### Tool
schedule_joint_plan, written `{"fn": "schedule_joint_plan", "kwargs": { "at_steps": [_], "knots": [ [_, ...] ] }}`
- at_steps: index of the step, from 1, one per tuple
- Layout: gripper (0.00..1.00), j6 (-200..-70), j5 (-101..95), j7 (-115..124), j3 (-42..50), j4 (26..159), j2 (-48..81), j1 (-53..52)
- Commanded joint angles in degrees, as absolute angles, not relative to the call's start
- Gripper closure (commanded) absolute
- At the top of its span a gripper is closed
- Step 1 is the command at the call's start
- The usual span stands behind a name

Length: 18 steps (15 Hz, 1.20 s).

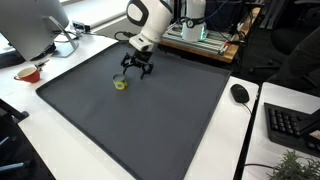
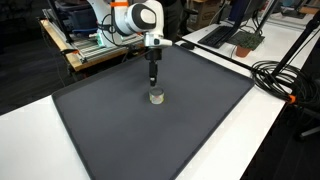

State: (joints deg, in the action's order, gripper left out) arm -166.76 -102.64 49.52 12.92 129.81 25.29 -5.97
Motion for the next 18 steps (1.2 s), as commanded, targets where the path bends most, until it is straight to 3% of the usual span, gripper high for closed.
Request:
{"fn": "schedule_joint_plan", "kwargs": {
  "at_steps": [1, 6, 8, 10, 12, 16, 17, 18],
  "knots": [
    [0.00, -164.1, -107.7, 54.9, 12.6, 131.2, 22.5, -6.9],
    [0.01, -163.5, -113.2, 58.3, 12.3, 130.8, 21.7, -7.2],
    [0.15, -164.2, -114.0, 58.0, 12.5, 129.6, 22.7, -6.7],
    [0.35, -164.2, -114.9, 58.2, 12.5, 128.6, 23.6, -6.3],
    [0.46, -164.4, -115.3, 58.3, 12.6, 127.9, 24.0, -5.9],
    [0.57, -164.8, -116.0, 58.0, 12.4, 126.9, 24.8, -5.4],
    [0.71, -164.8, -116.0, 57.8, 12.3, 126.8, 25.0, -5.5],
    [0.77, -165.0, -116.1, 57.7, 12.3, 126.8, 25.1, -5.5]
  ]
}}
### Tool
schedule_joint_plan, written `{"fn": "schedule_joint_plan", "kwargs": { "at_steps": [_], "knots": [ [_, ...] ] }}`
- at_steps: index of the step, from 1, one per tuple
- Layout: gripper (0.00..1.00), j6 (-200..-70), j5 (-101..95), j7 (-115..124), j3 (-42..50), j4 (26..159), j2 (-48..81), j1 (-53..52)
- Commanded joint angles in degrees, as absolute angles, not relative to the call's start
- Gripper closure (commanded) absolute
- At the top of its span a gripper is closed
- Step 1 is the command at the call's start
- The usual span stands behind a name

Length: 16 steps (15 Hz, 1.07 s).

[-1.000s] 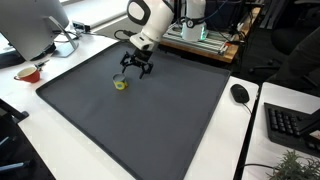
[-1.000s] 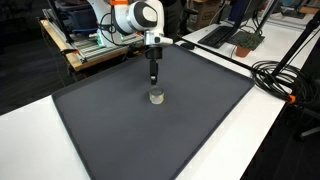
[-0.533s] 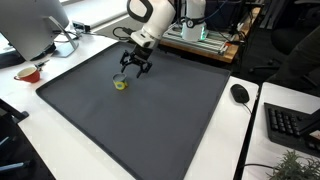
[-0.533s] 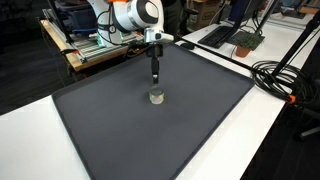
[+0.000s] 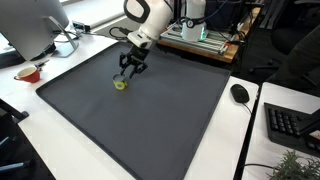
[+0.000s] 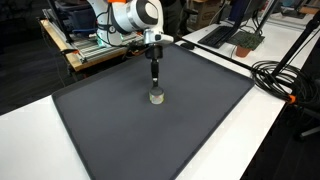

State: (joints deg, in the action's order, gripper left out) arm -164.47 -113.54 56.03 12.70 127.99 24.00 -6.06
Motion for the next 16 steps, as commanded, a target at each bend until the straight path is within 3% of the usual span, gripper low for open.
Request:
{"fn": "schedule_joint_plan", "kwargs": {
  "at_steps": [1, 3, 4, 16],
  "knots": [
    [0.83, -165.0, -116.2, 57.7, 12.2, 126.9, 25.2, -5.5],
    [0.98, -165.0, -116.5, 58.0, 12.1, 127.0, 25.4, -5.5],
    [1.00, -165.0, -116.6, 58.0, 12.1, 127.0, 25.6, -5.5],
    [0.97, -164.7, -114.7, 53.3, 13.7, 133.1, 18.6, -6.6]
  ]
}}
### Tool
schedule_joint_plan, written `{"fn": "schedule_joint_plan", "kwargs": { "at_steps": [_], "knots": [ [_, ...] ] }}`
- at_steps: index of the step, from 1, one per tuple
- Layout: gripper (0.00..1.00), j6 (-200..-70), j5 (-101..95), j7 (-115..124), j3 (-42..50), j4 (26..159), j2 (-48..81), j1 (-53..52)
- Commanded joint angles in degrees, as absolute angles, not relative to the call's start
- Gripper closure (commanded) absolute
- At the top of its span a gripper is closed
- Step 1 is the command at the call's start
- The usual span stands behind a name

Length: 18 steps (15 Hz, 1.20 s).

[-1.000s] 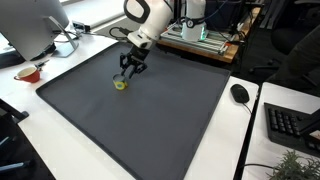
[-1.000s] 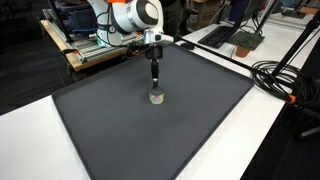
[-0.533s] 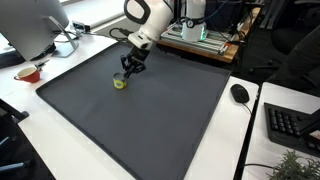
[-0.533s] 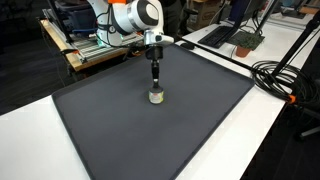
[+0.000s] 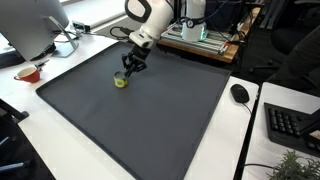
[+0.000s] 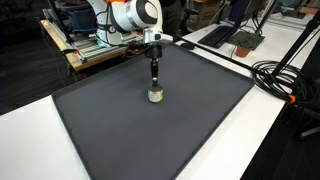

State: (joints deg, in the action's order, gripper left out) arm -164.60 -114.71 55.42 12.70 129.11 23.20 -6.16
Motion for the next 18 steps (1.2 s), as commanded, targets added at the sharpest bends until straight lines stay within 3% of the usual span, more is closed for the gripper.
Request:
{"fn": "schedule_joint_plan", "kwargs": {
  "at_steps": [1, 7, 8, 10, 11, 17, 18],
  "knots": [
    [0.97, -164.6, -114.4, 52.9, 13.8, 133.8, 17.6, -6.6],
    [0.97, -166.4, -112.4, 48.7, 14.1, 135.1, 15.2, -6.2],
    [0.90, -165.1, -114.2, 51.6, 13.4, 133.7, 16.9, -6.2],
    [0.90, -165.7, -113.8, 50.8, 13.5, 133.7, 16.8, -6.2],
    [0.97, -165.7, -113.8, 50.8, 13.5, 133.8, 16.8, -6.2],
    [0.97, -165.9, -113.8, 50.8, 13.3, 133.6, 17.1, -6.2],
    [0.90, -166.0, -113.8, 50.8, 13.3, 133.5, 17.1, -6.3]
  ]
}}
